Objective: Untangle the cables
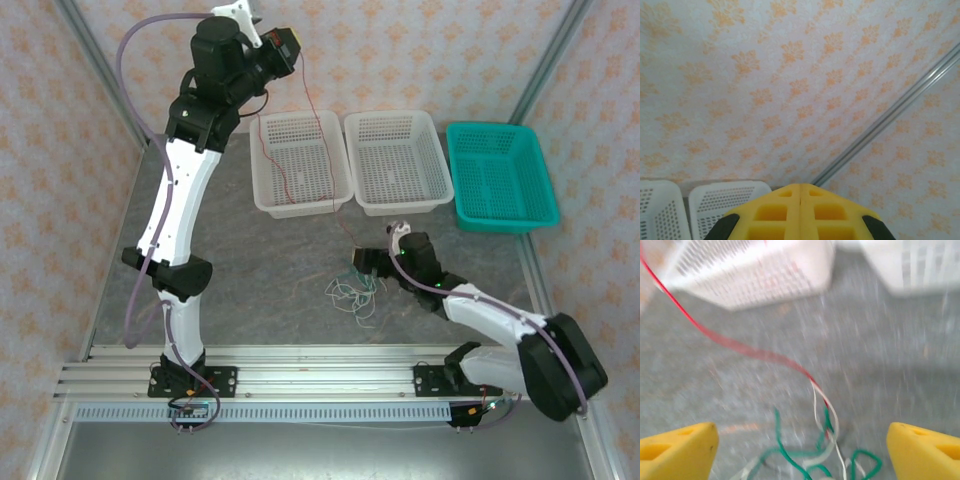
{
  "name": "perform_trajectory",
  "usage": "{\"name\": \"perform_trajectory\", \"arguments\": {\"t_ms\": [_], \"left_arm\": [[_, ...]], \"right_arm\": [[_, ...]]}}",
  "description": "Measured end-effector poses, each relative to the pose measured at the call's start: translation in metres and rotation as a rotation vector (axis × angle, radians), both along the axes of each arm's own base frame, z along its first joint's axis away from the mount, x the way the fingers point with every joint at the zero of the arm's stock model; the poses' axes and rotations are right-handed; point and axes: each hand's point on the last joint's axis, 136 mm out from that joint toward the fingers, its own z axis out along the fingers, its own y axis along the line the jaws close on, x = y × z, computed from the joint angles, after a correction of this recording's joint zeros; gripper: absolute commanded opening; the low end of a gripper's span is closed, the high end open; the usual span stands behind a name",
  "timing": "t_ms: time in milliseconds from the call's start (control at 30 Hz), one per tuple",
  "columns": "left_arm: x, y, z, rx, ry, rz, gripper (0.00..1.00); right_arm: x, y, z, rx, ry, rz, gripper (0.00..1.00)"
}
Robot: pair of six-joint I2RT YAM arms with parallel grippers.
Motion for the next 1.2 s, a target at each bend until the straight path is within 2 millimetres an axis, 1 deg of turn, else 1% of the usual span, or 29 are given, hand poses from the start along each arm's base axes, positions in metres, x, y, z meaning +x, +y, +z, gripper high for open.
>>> {"name": "perform_trajectory", "arguments": {"t_ms": [67, 100, 167, 233, 300, 367, 400, 433, 467, 533, 567, 600, 667, 700, 767, 833, 867, 933, 1000, 1067, 1133, 1167, 1200], "left_arm": [[0.0, -0.008, -0.008, 0.0, 0.02, -0.025, 0.0], [0.002, -0.014, -0.016, 0.002, 0.039, -0.037, 0.0], [0.004, -0.024, -0.03, 0.008, 0.072, -0.057, 0.0], [0.004, -0.032, -0.04, 0.016, 0.097, -0.074, 0.0], [0.003, -0.036, -0.042, 0.015, 0.102, -0.085, 0.0], [0.001, -0.036, -0.039, 0.014, 0.098, -0.087, 0.0], [-0.001, -0.036, -0.038, 0.013, 0.095, -0.087, 0.0], [-0.002, -0.035, -0.036, 0.012, 0.092, -0.087, 0.0], [-0.003, -0.035, -0.034, 0.01, 0.088, -0.087, 0.0], [-0.006, -0.033, -0.03, 0.008, 0.081, -0.086, 0.0], [-0.008, -0.032, -0.028, 0.009, 0.075, -0.086, 0.0], [-0.009, -0.032, -0.025, 0.011, 0.069, -0.086, 0.0], [-0.014, -0.029, -0.021, 0.019, 0.058, -0.08, 0.0], [-0.016, -0.027, -0.019, 0.024, 0.054, -0.076, 0.0], [-0.022, -0.023, -0.02, 0.044, 0.055, -0.07, 0.0], [-0.028, -0.02, -0.03, 0.06, 0.073, -0.071, 0.0], [-0.031, -0.02, -0.038, 0.067, 0.086, -0.073, 0.0], [-0.033, -0.021, -0.061, 0.078, 0.121, -0.076, 0.0], [-0.032, -0.027, -0.093, 0.089, 0.169, -0.084, 0.0], [-0.028, -0.034, -0.13, 0.099, 0.233, -0.092, 0.0], [-0.027, -0.039, -0.163, 0.115, 0.297, -0.099, 0.0], [-0.027, -0.041, -0.175, 0.126, 0.321, -0.102, 0.0], [-0.027, -0.041, -0.181, 0.132, 0.333, -0.103, 0.0]], "right_arm": [[0.013, 0.006, 0.037, -0.019, -0.136, 0.031, 0.94], [0.021, 0.01, 0.055, -0.032, -0.198, 0.049, 0.94], [0.036, 0.021, 0.081, -0.049, -0.279, 0.08, 0.94], [0.056, 0.036, 0.102, -0.052, -0.34, 0.101, 0.94], [0.076, 0.051, 0.113, -0.043, -0.377, 0.122, 0.92], [0.095, 0.066, 0.11, -0.041, -0.381, 0.14, 0.86], [0.104, 0.073, 0.104, -0.042, -0.371, 0.147, 0.82], [0.112, 0.078, 0.097, -0.043, -0.356, 0.151, 0.71], [0.12, 0.083, 0.087, -0.046, -0.338, 0.149, 0.55], [0.131, 0.088, 0.065, -0.062, -0.302, 0.146, 0.26], [0.134, 0.089, 0.051, -0.072, -0.276, 0.142, 0.06], [0.136, 0.089, 0.041, -0.079, -0.254, 0.141, 0.0], [0.137, 0.088, 0.031, -0.077, -0.224, 0.135, 0.0], [0.137, 0.087, 0.031, -0.072, -0.219, 0.129, 0.0], [0.137, 0.085, 0.039, -0.06, -0.23, 0.12, 0.0], [0.136, 0.08, 0.059, -0.048, -0.259, 0.099, 0.0], [0.135, 0.075, 0.074, -0.037, -0.279, 0.085, 0.0], [0.135, 0.068, 0.113, -0.004, -0.34, 0.06, 0.0], [0.136, 0.062, 0.166, 0.042, -0.435, 0.038, 0.0], [0.134, 0.058, 0.215, 0.085, -0.526, 0.022, 0.0], [0.13, 0.056, 0.251, 0.119, -0.593, 0.015, 0.0], [0.129, 0.055, 0.264, 0.131, -0.616, 0.013, 0.0], [0.128, 0.055, 0.273, 0.14, -0.633, 0.012, 0.0]]}}
